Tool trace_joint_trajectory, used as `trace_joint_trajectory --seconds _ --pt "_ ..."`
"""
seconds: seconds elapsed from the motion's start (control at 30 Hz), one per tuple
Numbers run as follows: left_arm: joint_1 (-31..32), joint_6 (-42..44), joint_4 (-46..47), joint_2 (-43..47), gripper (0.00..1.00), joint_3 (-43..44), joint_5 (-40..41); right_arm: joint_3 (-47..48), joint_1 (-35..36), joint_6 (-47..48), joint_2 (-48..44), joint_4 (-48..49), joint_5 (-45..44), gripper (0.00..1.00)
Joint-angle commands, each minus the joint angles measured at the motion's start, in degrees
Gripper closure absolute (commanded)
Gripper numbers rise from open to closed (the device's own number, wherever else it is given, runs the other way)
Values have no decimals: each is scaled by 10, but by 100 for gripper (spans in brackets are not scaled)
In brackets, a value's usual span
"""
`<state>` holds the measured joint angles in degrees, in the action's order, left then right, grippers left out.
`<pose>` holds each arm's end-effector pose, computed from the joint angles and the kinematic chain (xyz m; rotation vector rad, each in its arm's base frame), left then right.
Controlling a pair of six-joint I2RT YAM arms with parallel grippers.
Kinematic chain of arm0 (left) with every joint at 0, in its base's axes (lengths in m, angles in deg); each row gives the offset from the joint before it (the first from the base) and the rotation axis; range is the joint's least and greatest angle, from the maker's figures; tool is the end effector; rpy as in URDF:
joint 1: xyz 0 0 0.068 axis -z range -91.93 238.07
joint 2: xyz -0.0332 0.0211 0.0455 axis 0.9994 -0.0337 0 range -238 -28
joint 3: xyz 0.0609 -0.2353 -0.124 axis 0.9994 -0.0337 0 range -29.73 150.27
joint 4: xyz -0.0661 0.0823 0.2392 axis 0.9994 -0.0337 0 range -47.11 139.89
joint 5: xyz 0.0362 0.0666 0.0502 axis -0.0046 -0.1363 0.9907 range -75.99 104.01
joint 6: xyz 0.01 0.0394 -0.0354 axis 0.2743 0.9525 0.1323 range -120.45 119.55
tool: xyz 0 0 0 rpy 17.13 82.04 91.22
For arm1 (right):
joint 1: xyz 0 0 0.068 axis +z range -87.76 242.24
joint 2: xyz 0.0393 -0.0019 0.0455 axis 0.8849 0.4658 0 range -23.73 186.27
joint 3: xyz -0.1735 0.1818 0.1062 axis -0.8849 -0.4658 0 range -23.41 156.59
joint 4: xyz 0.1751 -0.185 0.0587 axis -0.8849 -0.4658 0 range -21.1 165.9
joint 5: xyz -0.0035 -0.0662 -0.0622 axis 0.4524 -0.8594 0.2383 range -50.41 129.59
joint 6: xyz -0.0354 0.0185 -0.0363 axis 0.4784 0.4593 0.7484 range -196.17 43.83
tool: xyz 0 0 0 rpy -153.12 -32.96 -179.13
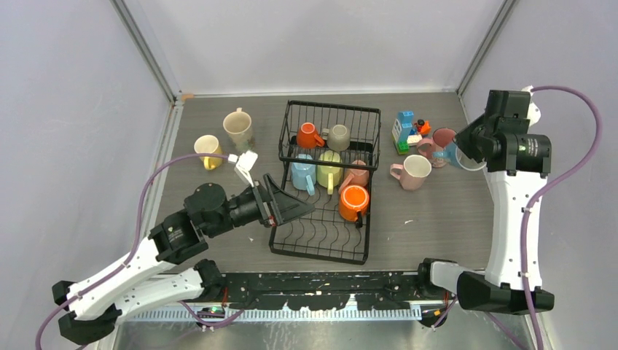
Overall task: Unload the cups from the dish rack
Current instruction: Place the cup at the center of the board.
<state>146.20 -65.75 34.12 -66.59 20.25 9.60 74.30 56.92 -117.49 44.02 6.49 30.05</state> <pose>0.0774 -0.1297 0.3770 -0.0525 1.9494 -1.6253 0.1850 -0.0233 0.4628 0.9723 2.0316 0.1496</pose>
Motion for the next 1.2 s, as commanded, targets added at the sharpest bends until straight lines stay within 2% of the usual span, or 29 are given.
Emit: trace_joint_trajectory --seconds 0.0,0.27,0.43,0.83,1.17 --pt "2 55 -55 -13 0 27 -52 -54 -48 21 -1 38 9 99" --pt "2 93 -105 -33 0 51 -77 -162 -140 0 33 116 58 100" --pt "2 107 -122 -41 0 60 -89 -185 -153 -29 78 146 48 99" --pt "1 112 -144 -25 0 57 -83 -160 -170 -44 186 167 33 100" --pt "1 117 -152 -9 0 52 -72 -143 -171 -74 239 177 -3 99"
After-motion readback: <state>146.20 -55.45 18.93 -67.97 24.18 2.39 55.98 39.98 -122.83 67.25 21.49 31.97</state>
